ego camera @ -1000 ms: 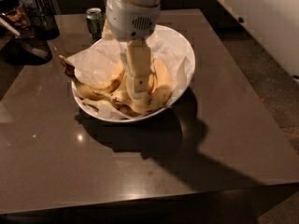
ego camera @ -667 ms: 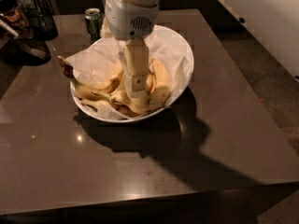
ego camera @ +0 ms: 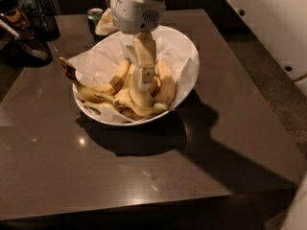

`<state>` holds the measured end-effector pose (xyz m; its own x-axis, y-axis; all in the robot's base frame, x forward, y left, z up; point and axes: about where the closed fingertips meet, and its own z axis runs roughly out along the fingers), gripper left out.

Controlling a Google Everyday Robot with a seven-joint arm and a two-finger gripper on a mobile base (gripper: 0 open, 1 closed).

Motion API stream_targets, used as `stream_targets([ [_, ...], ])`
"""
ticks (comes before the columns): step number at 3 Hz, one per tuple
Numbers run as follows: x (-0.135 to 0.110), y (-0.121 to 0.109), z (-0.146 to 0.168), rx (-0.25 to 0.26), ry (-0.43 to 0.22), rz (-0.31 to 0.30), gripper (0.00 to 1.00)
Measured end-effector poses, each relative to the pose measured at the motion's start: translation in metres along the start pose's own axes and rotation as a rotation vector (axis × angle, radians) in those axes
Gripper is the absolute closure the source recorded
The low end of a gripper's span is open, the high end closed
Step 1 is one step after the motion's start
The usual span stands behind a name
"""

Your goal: Pick banana from white bowl

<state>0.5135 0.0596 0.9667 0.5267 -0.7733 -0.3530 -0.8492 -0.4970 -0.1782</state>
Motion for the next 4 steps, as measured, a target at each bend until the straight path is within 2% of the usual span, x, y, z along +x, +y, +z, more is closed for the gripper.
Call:
stream_targets([
  [1, -0.007, -0.03, -0.012, 0.031, -0.013, -0.173, 0.0],
  [2, -0.012, -0.042, -0.015, 0.073, -0.021, -0.209, 0.0],
  [3, -0.014, -0.048, -0.011, 0.099, -0.036, -0.208, 0.0],
  [4, -0.003, -0.032, 0.016, 0.084, -0.134, -0.17, 0.0],
])
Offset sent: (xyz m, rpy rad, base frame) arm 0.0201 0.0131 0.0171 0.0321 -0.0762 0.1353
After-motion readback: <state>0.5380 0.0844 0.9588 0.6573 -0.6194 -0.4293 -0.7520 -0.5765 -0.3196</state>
